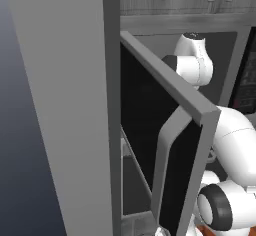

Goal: Pick the steak from the counter and place it in the microwave.

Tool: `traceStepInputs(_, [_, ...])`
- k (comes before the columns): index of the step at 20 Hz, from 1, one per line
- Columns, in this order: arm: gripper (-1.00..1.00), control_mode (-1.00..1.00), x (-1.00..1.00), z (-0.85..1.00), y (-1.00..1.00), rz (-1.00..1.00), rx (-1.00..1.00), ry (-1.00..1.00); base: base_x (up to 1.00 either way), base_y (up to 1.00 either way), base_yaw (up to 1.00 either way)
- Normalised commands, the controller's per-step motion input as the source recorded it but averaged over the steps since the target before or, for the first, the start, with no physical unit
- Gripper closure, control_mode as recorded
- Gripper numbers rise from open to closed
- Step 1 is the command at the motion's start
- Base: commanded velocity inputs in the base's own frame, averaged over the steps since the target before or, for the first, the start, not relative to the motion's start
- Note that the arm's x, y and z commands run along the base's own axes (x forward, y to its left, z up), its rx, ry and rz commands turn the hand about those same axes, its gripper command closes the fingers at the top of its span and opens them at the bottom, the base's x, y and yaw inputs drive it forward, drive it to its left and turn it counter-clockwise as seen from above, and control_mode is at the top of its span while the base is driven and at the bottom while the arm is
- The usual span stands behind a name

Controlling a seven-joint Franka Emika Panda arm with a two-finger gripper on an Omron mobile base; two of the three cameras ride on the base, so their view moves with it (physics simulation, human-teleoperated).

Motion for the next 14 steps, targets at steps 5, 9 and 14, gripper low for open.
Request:
traceStepInputs(5, [-1.00,1.00,0.00,0.00,0.00,0.00,0.00,0.00,-0.60,-0.13,0.02])
traceStepInputs(9, [-1.00,1.00,0.00,0.00,0.00,0.00,0.00,0.00,-1.00,-0.44,0.00])
traceStepInputs(14, [-1.00,1.00,0.00,0.00,0.00,0.00,0.00,0.00,-0.91,-0.49,-0.03])
